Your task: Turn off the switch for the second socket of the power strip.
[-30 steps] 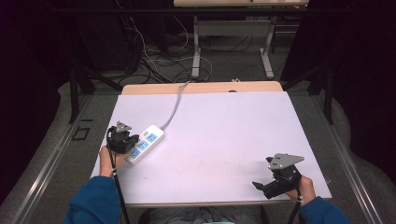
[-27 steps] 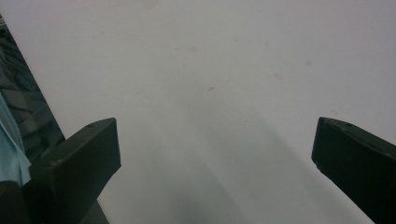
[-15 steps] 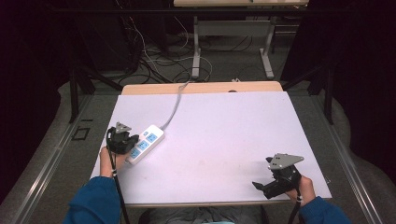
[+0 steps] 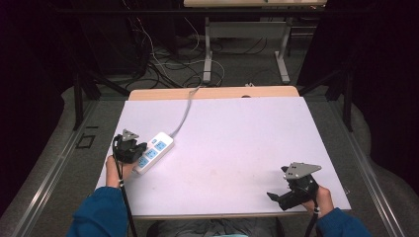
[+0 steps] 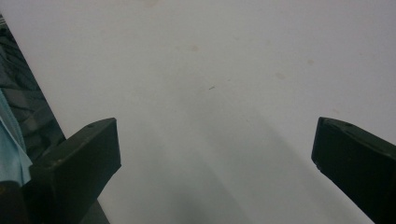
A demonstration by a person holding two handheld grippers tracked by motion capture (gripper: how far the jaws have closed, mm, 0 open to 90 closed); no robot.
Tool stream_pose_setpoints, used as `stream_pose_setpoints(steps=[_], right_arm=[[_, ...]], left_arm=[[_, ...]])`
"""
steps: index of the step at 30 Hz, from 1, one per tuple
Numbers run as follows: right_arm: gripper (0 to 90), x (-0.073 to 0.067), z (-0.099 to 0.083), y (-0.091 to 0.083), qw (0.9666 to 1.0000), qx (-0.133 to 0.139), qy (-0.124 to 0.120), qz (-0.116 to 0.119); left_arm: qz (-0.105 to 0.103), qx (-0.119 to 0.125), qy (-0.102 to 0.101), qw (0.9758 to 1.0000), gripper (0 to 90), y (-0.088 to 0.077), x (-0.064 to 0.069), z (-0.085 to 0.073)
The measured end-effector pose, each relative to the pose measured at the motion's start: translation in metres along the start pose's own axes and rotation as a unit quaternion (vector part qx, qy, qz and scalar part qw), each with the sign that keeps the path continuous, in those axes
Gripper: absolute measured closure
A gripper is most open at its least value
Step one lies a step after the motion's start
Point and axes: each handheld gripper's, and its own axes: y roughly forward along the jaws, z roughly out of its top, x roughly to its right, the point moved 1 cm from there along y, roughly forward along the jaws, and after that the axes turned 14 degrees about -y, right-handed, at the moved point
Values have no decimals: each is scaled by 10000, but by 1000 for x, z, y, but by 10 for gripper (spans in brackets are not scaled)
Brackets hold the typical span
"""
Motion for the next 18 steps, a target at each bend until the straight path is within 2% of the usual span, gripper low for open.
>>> stream_pose_setpoints(steps=[4,6,18], right_arm=[[9,-1,0,0,10000,-19,69,16],[9,0,0,0,10000,-1,4,-1],[9,-1,0,0,10000,-3,45,-17]], left_arm=[[2,64,-35,10000,900,1,0,-1],[-1,13,-10,10000,900,0,0,0],[20,68,-14,10000,900,1,0,-1]])
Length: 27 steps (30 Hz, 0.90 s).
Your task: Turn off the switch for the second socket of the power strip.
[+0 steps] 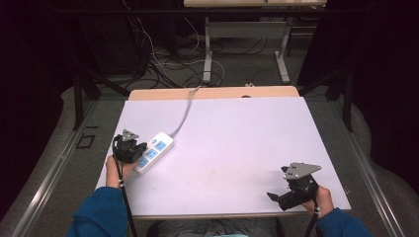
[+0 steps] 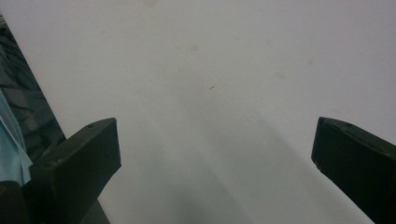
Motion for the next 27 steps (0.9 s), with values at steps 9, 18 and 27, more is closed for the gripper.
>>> stream_pose_setpoints(steps=[9,18,27], right_arm=[[9,0,0,0,10000,-8,-2,4],[9,1,0,-1,10000,-6,-68,18],[9,0,0,-1,10000,2,-39,-10]], left_arm=[[2,27,-9,10000,900,0,0,-1],[124,-29,249,9996,900,4,10,1],[56,-62,11,10000,900,1,3,2]])
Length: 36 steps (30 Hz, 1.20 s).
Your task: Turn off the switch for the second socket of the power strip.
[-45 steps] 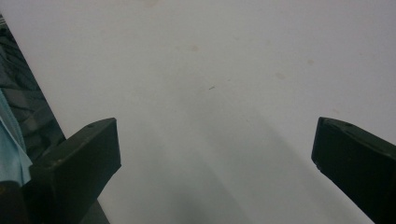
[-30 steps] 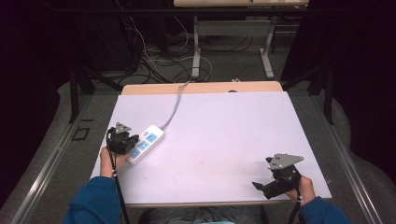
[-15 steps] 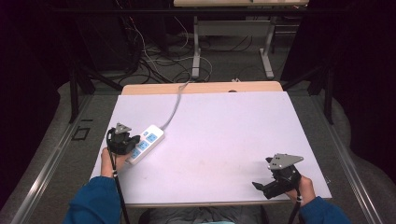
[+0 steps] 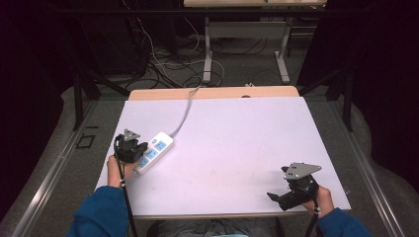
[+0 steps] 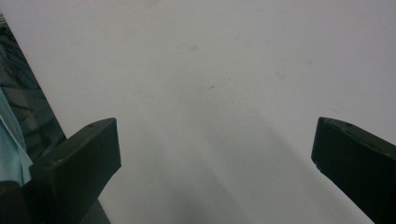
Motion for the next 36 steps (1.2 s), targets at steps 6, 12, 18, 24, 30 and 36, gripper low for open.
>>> stream_pose_setpoints(steps=[6,12,18,24,30,36], right_arm=[[9,0,0,0,10000,-11,-23,-10],[9,-1,0,0,10000,-16,19,6],[9,0,0,1,10000,-16,14,20],[9,0,0,0,10000,-19,3,-4],[9,0,0,0,10000,-11,-3,5],[10,-1,0,1,10000,-22,18,16]], left_arm=[[-29,7,-43,10000,900,1,0,0],[-10,53,-71,10000,900,1,-1,0],[-94,60,-239,9997,900,2,-2,-2],[-27,49,-165,9998,900,2,-1,-2],[-21,47,-152,9999,900,2,-1,-2],[-26,54,-141,9999,900,2,-2,-2]])
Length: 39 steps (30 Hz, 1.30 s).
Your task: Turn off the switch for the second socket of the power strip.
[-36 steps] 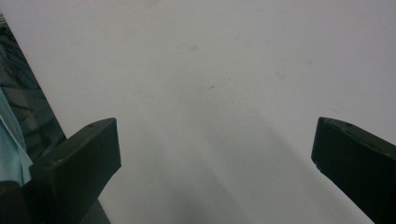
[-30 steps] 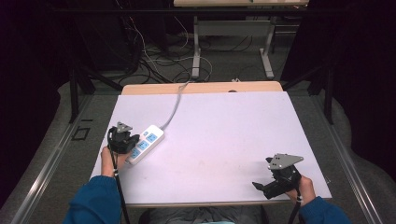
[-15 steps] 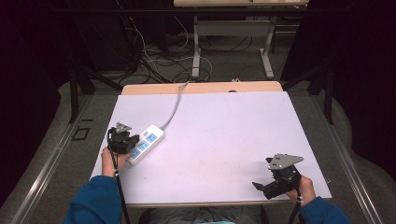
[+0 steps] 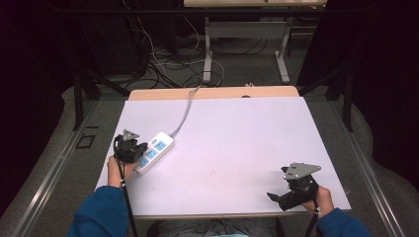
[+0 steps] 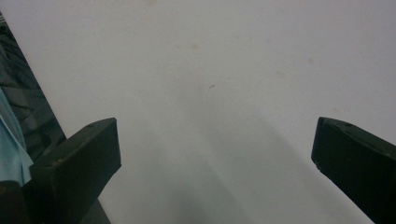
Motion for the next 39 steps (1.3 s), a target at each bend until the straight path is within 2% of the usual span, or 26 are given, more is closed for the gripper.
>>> stream_pose_setpoints(steps=[14,22,28,31,39], right_arm=[[10,0,0,0,10000,-1,-8,-11],[10,0,0,0,10000,-9,-7,-9],[10,0,0,0,10000,-19,-4,-3],[10,0,0,0,10000,-20,0,-3],[10,0,0,0,10000,-21,-20,18]], left_arm=[[1,18,-35,10000,900,0,2,-1],[68,4,98,9999,900,0,2,0],[82,-43,133,9999,900,-1,3,0],[71,28,131,9999,900,0,3,0],[80,9,145,9999,900,-2,4,1]])
